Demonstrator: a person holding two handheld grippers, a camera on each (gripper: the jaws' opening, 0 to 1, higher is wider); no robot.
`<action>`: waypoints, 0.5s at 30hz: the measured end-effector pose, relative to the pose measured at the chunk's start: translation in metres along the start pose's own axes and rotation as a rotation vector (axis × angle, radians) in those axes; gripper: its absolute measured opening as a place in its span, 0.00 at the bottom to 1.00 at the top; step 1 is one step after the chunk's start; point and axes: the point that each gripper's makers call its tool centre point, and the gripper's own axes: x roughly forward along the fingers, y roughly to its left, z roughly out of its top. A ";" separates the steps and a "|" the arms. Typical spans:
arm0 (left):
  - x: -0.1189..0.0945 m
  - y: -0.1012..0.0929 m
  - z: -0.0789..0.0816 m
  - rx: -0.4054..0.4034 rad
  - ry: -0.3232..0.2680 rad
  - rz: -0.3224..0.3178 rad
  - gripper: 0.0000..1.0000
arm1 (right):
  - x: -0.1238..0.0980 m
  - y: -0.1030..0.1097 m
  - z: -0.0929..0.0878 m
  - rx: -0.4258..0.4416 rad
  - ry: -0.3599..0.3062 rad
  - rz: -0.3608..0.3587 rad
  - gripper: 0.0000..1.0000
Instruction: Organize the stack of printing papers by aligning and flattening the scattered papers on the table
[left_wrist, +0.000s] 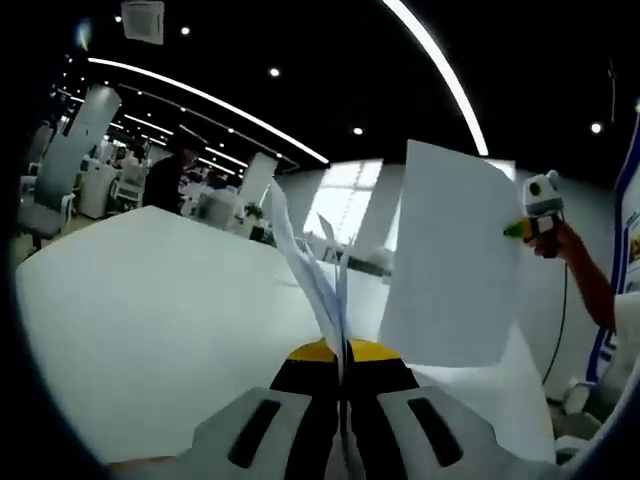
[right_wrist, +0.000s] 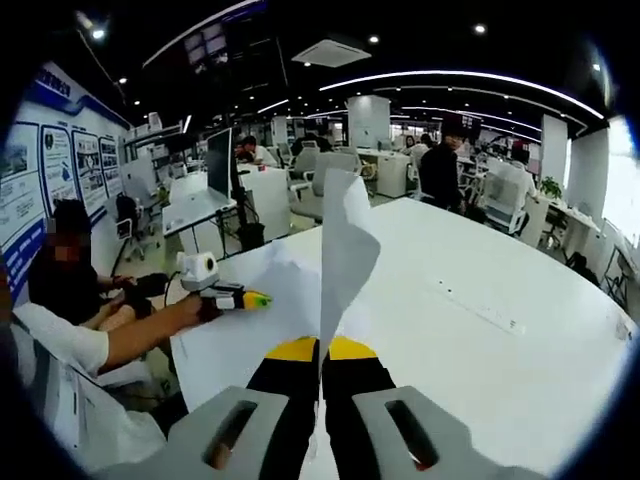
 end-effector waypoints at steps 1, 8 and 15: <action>0.000 0.000 0.000 0.001 0.000 0.000 0.06 | 0.002 0.003 0.001 -0.006 -0.002 0.006 0.00; 0.000 0.004 -0.002 0.004 0.006 0.011 0.06 | 0.006 0.016 0.004 -0.026 0.007 0.034 0.00; 0.000 0.005 -0.003 0.014 0.007 0.019 0.06 | 0.006 0.026 0.011 -0.023 -0.028 0.058 0.00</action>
